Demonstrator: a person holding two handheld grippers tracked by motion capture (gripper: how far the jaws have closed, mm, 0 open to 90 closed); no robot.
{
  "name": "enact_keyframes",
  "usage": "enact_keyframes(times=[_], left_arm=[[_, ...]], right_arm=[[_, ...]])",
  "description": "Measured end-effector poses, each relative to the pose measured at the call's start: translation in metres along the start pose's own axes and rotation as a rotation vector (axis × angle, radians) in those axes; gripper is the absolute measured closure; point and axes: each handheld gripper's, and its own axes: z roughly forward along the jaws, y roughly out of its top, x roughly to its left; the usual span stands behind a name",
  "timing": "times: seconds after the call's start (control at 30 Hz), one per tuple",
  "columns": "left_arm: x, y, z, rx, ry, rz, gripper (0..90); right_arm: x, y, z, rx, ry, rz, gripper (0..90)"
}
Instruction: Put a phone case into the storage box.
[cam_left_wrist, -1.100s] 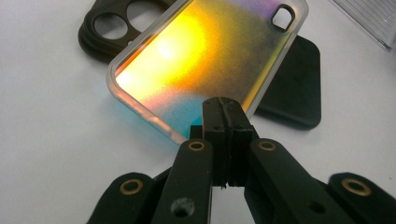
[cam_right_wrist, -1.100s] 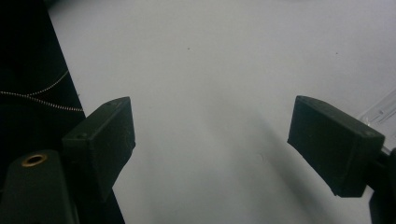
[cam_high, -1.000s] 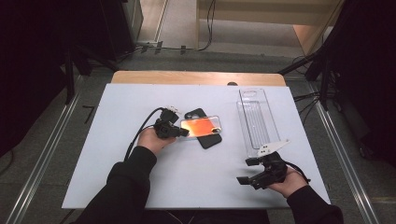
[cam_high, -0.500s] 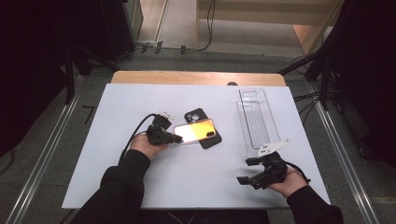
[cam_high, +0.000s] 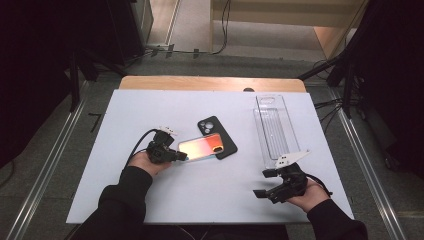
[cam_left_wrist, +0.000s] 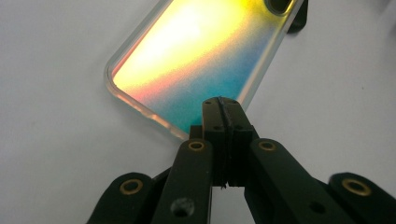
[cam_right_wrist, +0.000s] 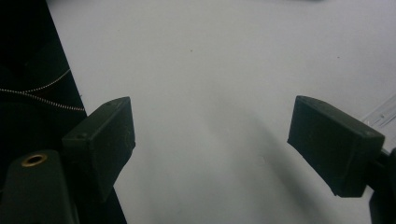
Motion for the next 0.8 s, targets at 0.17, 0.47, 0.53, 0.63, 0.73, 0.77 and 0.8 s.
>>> enact_keyframes(times=[0.17, 0.47, 0.53, 0.63, 0.73, 0.77, 0.8], left_arm=[[-0.003, -0.012, -0.008, 0.013, -0.008, -0.004, 90.0], [-0.003, -0.030, -0.020, 0.003, -0.017, -0.024, 90.0], [-0.003, -0.032, -0.023, 0.000, -0.021, -0.028, 90.0], [-0.004, -0.036, -0.026, -0.007, -0.023, -0.039, 90.0], [-0.002, -0.039, -0.028, -0.013, -0.027, -0.051, 90.0], [-0.002, -0.039, -0.028, -0.013, -0.028, -0.051, 90.0], [-0.002, -0.039, -0.028, -0.014, -0.026, -0.048, 90.0]], right_arm=[[0.000, 0.000, 0.000, 0.000, -0.001, -0.002, 12.9], [0.000, 0.000, 0.000, -0.007, -0.002, -0.001, 12.9], [0.000, 0.000, 0.000, -0.007, -0.004, 0.001, 12.9], [-0.001, 0.000, 0.000, -0.006, -0.005, 0.003, 12.9], [-0.001, 0.000, 0.000, -0.006, -0.005, 0.003, 12.9], [-0.001, 0.000, 0.000, -0.006, -0.005, 0.003, 12.9], [-0.001, 0.000, 0.000, -0.008, -0.004, 0.000, 12.9]])
